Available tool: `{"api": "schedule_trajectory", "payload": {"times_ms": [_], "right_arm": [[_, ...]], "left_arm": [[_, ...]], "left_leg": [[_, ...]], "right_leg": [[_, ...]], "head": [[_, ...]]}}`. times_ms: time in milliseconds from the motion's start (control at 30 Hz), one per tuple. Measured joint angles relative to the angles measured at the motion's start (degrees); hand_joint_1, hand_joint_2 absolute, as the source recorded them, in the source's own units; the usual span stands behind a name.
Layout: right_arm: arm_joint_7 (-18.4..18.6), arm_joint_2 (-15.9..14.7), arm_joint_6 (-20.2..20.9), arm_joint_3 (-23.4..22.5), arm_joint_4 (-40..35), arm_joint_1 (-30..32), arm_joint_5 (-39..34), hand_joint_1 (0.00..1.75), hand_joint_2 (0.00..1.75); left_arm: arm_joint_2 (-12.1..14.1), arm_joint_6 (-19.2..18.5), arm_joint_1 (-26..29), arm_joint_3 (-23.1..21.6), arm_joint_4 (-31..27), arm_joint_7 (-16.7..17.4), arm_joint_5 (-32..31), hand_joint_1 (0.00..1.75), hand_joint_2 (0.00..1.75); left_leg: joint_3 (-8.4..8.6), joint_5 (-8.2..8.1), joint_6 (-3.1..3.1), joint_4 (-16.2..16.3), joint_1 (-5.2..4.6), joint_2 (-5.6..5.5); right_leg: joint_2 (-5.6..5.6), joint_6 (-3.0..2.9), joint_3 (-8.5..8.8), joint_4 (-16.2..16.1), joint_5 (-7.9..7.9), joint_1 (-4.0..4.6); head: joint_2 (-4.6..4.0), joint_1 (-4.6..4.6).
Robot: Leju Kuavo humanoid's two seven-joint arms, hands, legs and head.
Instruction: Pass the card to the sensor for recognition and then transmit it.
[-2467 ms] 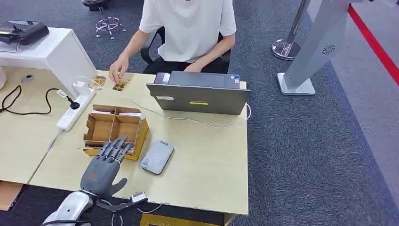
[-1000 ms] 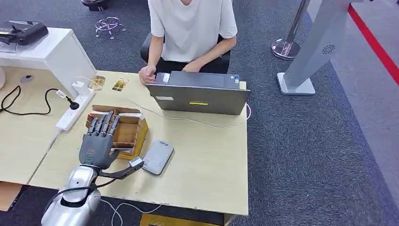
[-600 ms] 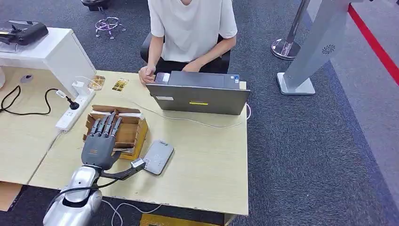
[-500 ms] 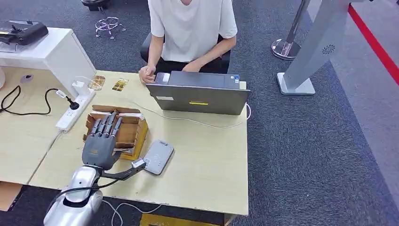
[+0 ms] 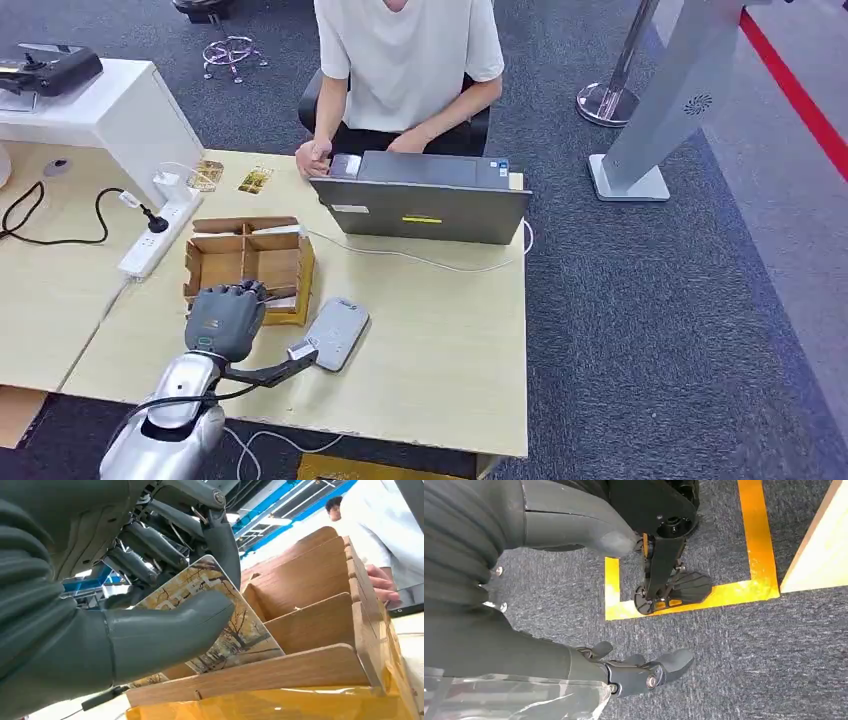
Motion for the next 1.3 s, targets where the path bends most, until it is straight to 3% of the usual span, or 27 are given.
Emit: {"api": "schedule_trajectory", "payload": {"times_ms": [367, 667, 767, 833, 900, 1000, 1133, 1300], "right_arm": [[0.3, 0.0, -0.2, -0.5, 0.0, 0.0, 0.0, 0.0, 1.75], [-0.1, 0.0, -0.8, -2.2, 0.0, 0.4, -0.4, 0.0, 1.75], [-0.2, 0.2, -0.8, -2.9, 0.0, 0.4, -0.3, 0.0, 1.75], [-0.2, 0.2, -0.7, -3.0, 0.0, 0.4, 0.5, 0.0, 1.75], [0.0, 0.3, -0.2, -2.9, 0.0, 0.3, 1.7, 0.0, 1.75], [0.2, 0.3, 0.4, -2.8, 0.0, 0.0, 3.3, 0.0, 1.75], [0.8, 0.3, 0.9, -2.5, 0.0, -0.3, 4.6, 0.0, 1.75], [1.7, 0.3, 1.0, -2.2, 0.0, -0.5, 5.1, 0.0, 1.75]], "left_arm": [[-0.1, 1.0, 0.1, -1.0, -2.7, -1.5, 2.0, 1.75, 1.75], [1.7, -3.5, 0.3, -5.7, -23.6, -4.0, 9.3, 1.75, 1.75], [3.2, -7.5, -1.0, -6.1, -29.0, -2.7, 13.0, 1.75, 1.75], [4.1, -8.7, -3.8, -6.1, -29.5, -1.4, 12.5, 1.75, 1.75], [4.8, -8.4, -7.3, -5.8, -28.0, 0.3, 8.7, 1.75, 1.75], [6.2, -6.4, -13.8, -5.0, -20.4, 1.5, 2.9, 1.75, 1.75], [7.8, -4.0, -21.8, -3.6, -5.7, 1.9, 1.4, 1.75, 1.75], [9.0, -2.7, -27.4, -2.6, 7.5, 2.6, 1.0, 1.75, 1.75]], "left_leg": [[0.0, 0.0, 0.0, 0.0, 0.0, 0.0], [-0.02, 0.0, 0.0, 0.0, 0.0, -0.01], [-0.01, 0.0, 0.0, 0.0, 0.01, 0.0], [-0.02, 0.04, -0.01, 0.0, 0.02, -0.05], [-0.02, 0.08, -0.05, 0.0, 0.02, -0.06], [0.0, 0.2, -0.09, 0.0, 0.02, -0.05], [0.03, 0.28, -0.08, 0.0, 0.04, 0.03], [-0.01, 0.28, -0.08, 0.0, 0.03, 0.0]], "right_leg": [[0.0, 0.0, -0.01, 0.0, 0.0, 0.0], [0.0, 0.0, -0.02, 0.0, 0.0, 0.0], [0.0, 0.0, -0.04, 0.0, 0.0, 0.01], [-0.08, 0.0, -0.02, 0.0, 0.0, 0.01], [-0.09, -0.03, 0.0, 0.0, 0.03, 0.01], [-0.06, -0.12, -0.01, 0.0, 0.18, 0.01], [0.04, -0.12, -0.03, 0.1, 0.24, 0.02], [0.06, -0.12, -0.04, 0.1, 0.24, 0.02]], "head": [[0.0, 0.0], [0.0, 0.02], [0.0, 0.0], [0.0, 0.0], [0.0, 0.0], [0.0, 0.0], [0.0, 0.02], [0.0, 0.02]]}}
